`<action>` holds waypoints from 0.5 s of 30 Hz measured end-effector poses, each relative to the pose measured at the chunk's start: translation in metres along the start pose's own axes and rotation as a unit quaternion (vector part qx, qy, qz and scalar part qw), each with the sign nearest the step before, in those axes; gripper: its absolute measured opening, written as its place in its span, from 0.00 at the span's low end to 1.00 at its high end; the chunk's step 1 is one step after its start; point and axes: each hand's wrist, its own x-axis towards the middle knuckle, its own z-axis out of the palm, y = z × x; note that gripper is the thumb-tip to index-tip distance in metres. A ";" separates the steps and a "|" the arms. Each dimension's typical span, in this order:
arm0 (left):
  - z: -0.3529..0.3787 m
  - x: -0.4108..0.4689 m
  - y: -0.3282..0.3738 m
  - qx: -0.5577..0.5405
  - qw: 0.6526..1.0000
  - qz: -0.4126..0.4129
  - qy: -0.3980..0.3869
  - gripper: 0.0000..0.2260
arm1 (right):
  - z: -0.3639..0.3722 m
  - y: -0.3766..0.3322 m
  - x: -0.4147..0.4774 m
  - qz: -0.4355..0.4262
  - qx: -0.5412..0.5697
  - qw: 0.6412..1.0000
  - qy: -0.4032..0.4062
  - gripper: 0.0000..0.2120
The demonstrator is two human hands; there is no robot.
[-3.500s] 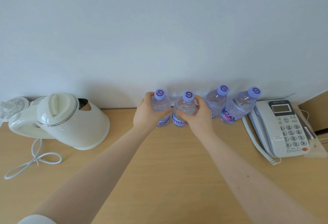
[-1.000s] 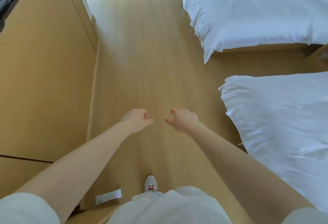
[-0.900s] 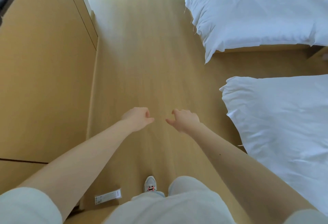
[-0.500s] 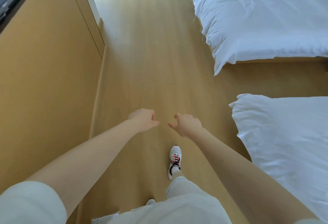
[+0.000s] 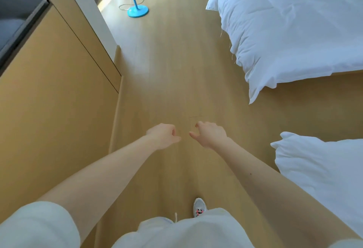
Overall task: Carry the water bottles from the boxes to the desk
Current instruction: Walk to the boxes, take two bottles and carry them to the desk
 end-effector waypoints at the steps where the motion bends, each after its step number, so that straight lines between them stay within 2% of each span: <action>1: -0.003 0.010 0.004 0.000 1.000 0.000 -0.005 0.16 | -0.004 0.005 0.010 0.001 0.001 1.000 -0.003 0.26; 15: -0.090 0.176 0.009 -0.015 0.999 0.035 0.001 0.15 | -0.077 0.038 0.156 0.029 0.002 1.000 -0.006 0.25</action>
